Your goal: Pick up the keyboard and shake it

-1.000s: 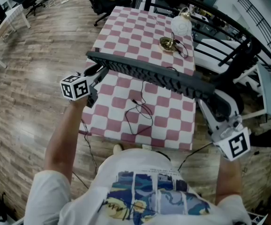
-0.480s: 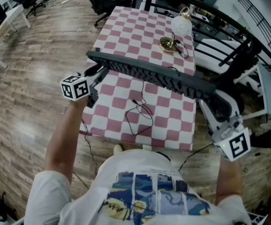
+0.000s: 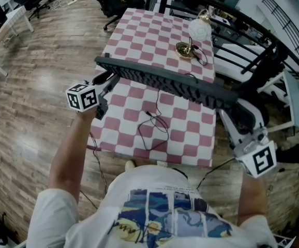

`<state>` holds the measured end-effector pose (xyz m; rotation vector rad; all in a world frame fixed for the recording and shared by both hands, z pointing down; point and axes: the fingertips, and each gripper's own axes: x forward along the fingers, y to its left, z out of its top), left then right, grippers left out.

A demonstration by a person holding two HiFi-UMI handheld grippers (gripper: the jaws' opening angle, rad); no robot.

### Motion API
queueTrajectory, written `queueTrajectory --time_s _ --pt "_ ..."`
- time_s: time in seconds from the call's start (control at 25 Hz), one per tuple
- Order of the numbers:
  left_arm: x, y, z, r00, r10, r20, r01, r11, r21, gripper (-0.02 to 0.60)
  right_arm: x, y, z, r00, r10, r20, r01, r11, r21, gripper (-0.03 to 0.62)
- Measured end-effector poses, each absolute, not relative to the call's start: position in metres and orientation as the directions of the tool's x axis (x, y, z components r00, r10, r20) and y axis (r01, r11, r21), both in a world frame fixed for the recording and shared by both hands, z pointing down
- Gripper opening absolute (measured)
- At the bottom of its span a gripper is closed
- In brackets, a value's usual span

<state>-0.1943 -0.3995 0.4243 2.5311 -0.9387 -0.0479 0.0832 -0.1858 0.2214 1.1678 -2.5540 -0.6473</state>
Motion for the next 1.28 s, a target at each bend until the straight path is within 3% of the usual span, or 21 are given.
queueTrajectory --time_s 1.28 --pt "-0.1962 -0.3988 0.4191 0.768 -0.632 0.105 -0.612 -0.677 0.409 0.176 0.0851 -0.1869 0.2204 -0.646 -0.763 0.033 -0.657 0.577 0.486 0.118"
